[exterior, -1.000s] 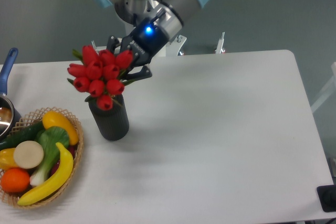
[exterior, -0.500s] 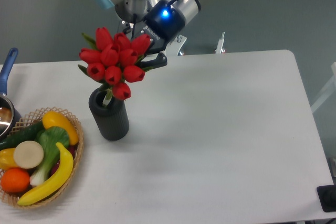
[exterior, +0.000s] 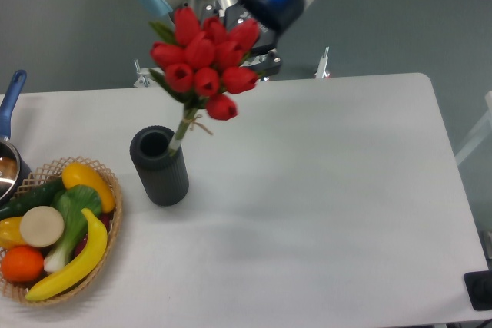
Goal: Pick up the flowers from the vase
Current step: 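Lift the gripped tulips straight up out of the black vase, then carry the tulips away from the vase over the open table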
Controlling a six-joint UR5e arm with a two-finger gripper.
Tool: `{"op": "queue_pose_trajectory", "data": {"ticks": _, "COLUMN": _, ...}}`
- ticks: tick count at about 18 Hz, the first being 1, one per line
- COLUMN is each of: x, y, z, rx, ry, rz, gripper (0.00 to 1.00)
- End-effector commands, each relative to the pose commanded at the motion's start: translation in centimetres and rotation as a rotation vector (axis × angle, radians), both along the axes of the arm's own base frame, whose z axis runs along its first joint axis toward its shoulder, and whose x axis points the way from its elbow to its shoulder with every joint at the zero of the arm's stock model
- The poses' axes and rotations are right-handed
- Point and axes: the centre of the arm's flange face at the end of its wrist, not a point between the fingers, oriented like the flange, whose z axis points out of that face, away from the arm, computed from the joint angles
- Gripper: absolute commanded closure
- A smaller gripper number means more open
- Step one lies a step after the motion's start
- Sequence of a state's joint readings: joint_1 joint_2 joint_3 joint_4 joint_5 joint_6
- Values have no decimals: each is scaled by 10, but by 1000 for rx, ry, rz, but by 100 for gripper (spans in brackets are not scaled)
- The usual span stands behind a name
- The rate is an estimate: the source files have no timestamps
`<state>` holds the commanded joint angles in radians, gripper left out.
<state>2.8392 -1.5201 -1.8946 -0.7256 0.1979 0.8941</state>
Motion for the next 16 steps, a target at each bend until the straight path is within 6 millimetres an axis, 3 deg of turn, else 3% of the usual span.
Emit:
{"op": "queue_pose_trajectory", "data": {"ticks": 3, "x": -22, "y": -6, "z": 2, "rx": -39, "ry": 81, "rz": 50, "gripper": 100}}
{"op": "queue_pose_trajectory", "data": {"ticks": 10, "x": -73, "y": -23, "z": -11, "rx": -423, "ry": 340, "rz": 287, "gripper": 100}}
{"op": "queue_pose_trajectory", "data": {"ticks": 14, "x": -86, "y": -35, "z": -32, "rx": -655, "ry": 348, "rz": 383, "gripper": 100}}
{"op": "queue_pose_trajectory", "data": {"ticks": 16, "x": -98, "y": -38, "z": -53, "rx": -754, "ry": 338, "rz": 409, "gripper": 100}}
